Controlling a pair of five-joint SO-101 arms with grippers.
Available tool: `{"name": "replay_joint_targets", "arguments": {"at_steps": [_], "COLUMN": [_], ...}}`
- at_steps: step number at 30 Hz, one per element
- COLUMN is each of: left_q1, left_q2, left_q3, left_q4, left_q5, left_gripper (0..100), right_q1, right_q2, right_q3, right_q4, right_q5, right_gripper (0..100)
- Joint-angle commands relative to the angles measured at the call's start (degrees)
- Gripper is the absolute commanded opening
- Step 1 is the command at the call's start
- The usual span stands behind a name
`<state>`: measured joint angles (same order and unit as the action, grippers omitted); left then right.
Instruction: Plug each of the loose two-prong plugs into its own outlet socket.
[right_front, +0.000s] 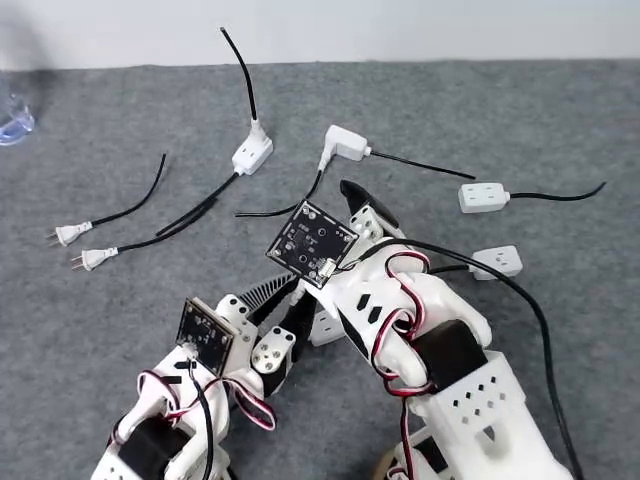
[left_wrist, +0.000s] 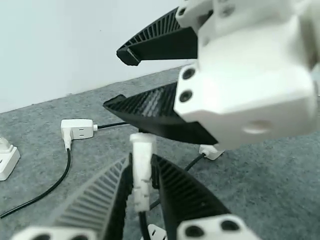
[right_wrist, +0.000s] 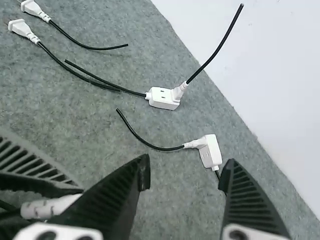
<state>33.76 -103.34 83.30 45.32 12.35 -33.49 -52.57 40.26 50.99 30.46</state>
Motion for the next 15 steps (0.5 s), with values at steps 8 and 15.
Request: {"name": "replay_joint_targets", "arguments": {"at_steps": [8, 15], "left_q1": [-5.19, -5.19], "left_q2": [-0.97, -0.97], "left_q3": [-2.51, -2.51], "left_q4": [-0.88, -0.88], "left_q5": [0.35, 0.35], "left_gripper": [1, 1], "right_q1": [1.01, 1.01], "right_q2": [0.31, 0.31], "right_q3": [6.24, 6.77], "right_q4": [-2.15, -2.15], "right_q5": [1.32, 1.23], "right_gripper": [24.5, 24.5]}}
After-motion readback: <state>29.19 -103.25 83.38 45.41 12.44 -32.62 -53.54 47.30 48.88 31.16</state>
